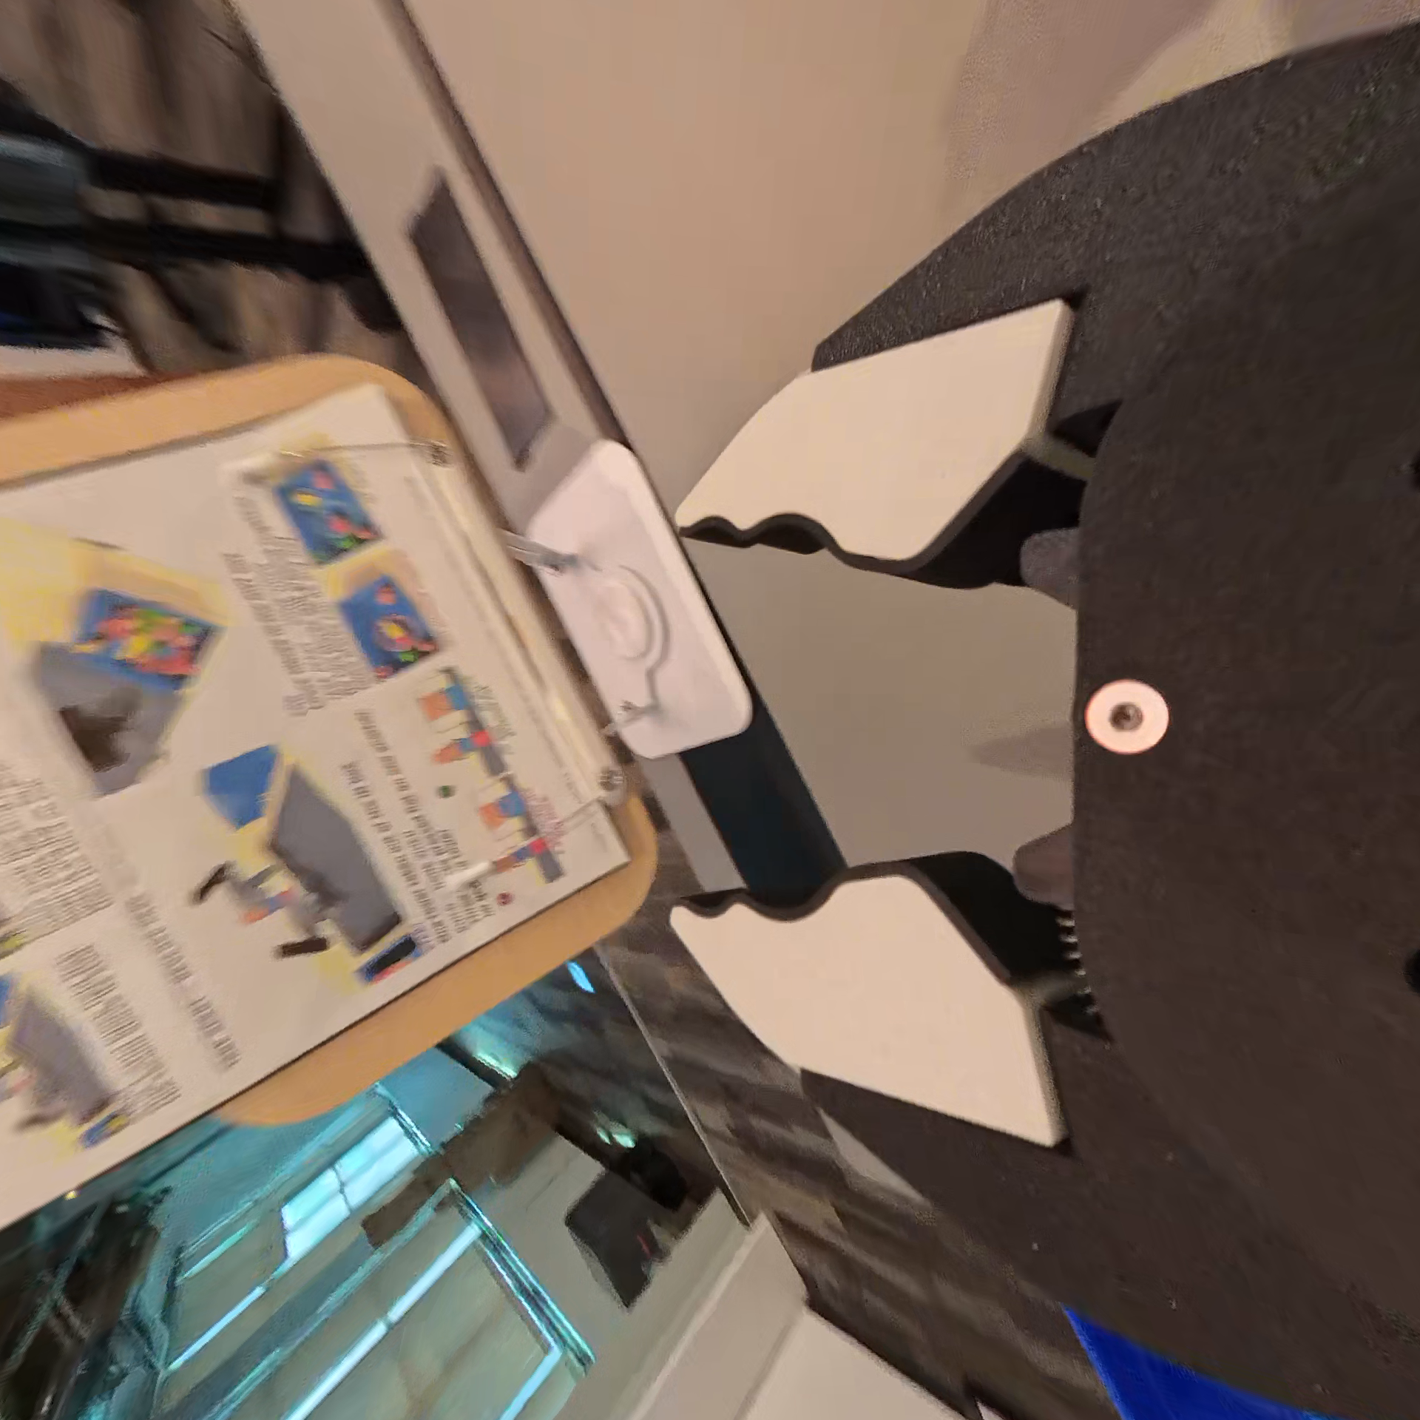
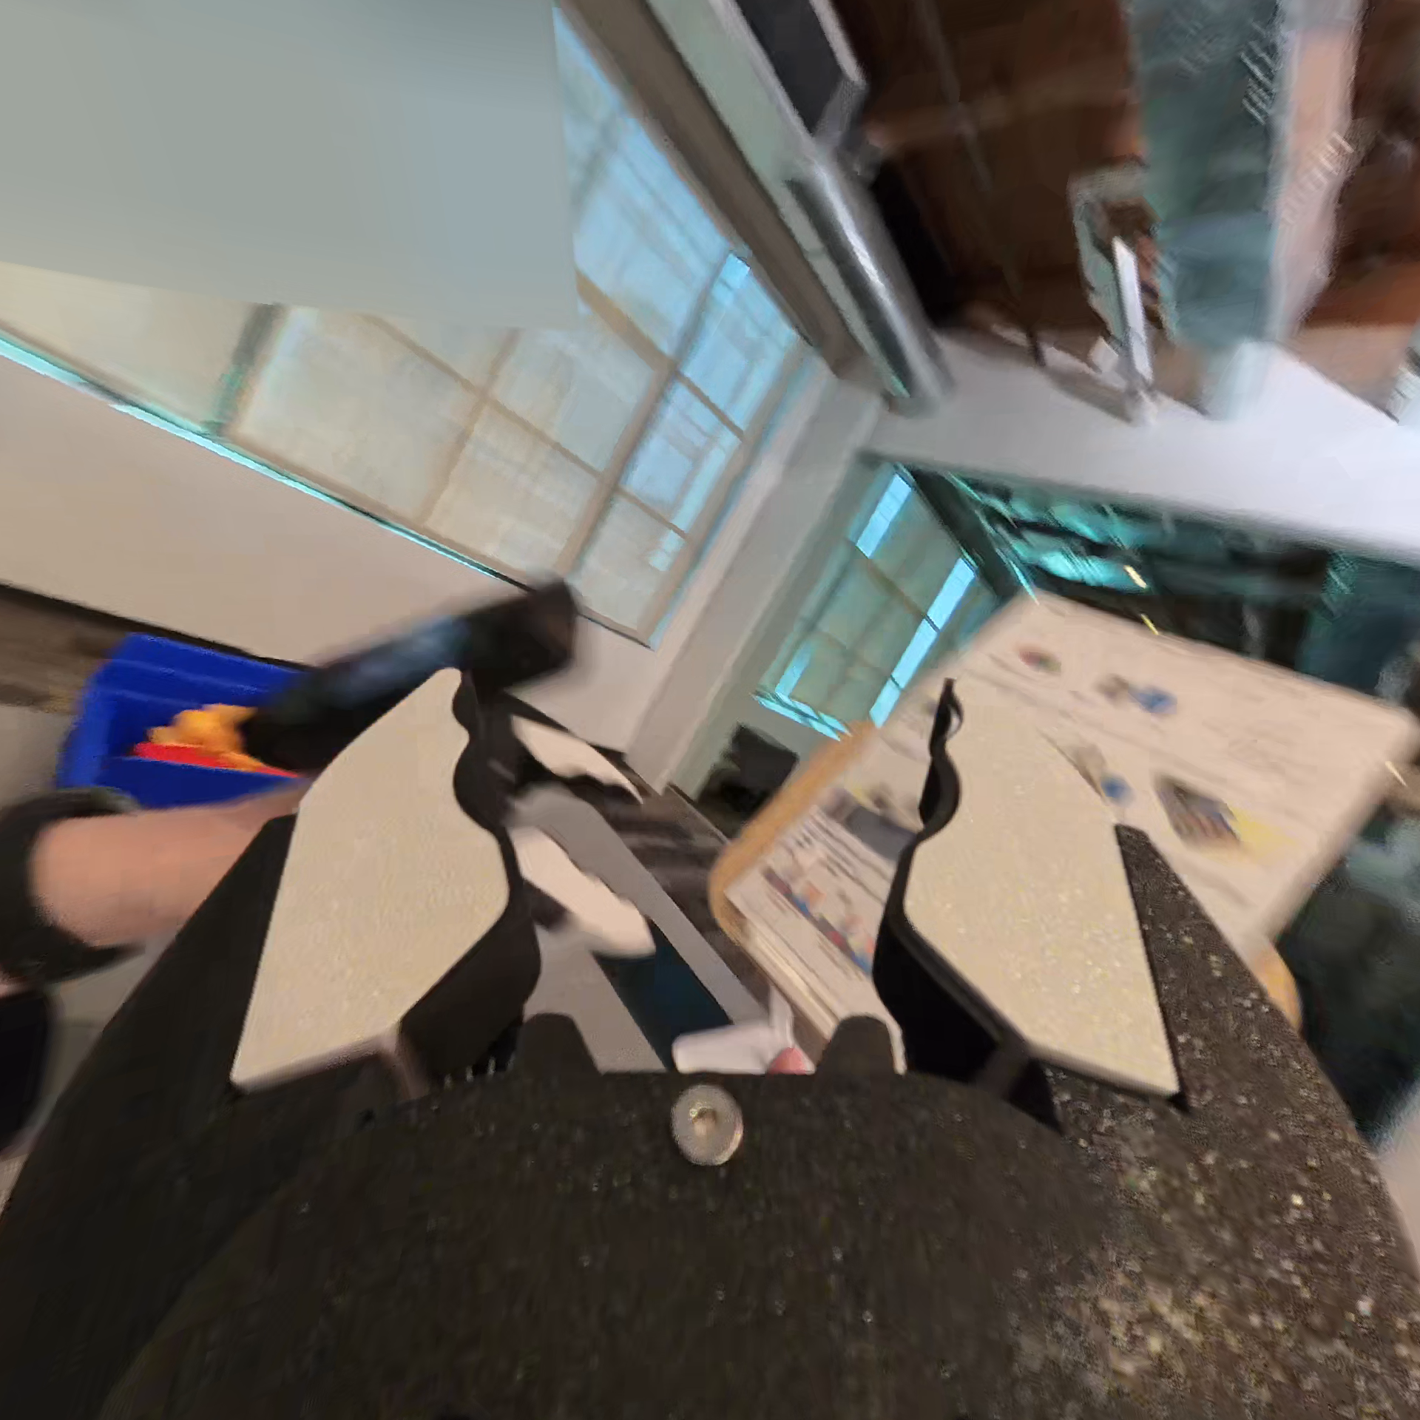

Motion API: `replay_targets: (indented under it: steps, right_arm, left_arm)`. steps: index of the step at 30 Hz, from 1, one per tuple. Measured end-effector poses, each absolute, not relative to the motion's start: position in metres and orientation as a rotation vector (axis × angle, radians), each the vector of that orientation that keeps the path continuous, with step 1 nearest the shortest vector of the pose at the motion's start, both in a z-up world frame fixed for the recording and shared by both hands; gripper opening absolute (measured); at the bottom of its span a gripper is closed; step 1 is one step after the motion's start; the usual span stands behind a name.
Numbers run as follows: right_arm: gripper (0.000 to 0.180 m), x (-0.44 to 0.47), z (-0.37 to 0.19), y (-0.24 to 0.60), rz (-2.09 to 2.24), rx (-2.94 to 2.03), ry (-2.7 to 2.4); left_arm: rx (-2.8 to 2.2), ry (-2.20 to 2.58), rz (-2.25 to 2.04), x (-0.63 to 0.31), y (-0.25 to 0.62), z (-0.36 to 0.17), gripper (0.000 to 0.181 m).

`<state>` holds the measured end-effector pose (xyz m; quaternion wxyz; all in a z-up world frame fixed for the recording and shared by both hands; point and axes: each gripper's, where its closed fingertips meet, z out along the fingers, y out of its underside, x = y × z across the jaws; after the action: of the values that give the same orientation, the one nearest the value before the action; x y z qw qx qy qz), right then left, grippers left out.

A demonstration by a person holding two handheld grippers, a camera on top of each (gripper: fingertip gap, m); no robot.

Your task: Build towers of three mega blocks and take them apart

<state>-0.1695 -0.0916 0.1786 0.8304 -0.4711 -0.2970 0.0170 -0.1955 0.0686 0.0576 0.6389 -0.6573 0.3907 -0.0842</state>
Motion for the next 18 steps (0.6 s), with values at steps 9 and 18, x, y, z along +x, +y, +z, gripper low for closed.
replay_targets:
  steps: [9, 18]
  right_arm:
    - [0.110, 0.012, 0.016, 0.011, -0.656, -1.902, -0.299]
    - [0.107, -0.048, 0.008, 0.013, -0.929, -1.949, -0.434]
  left_arm:
    - [-0.782, 0.870, -0.968, -0.187, -0.091, 0.187, 0.092]
    - [-0.278, 1.166, -1.039, -0.165, -0.242, 0.163, 0.085]
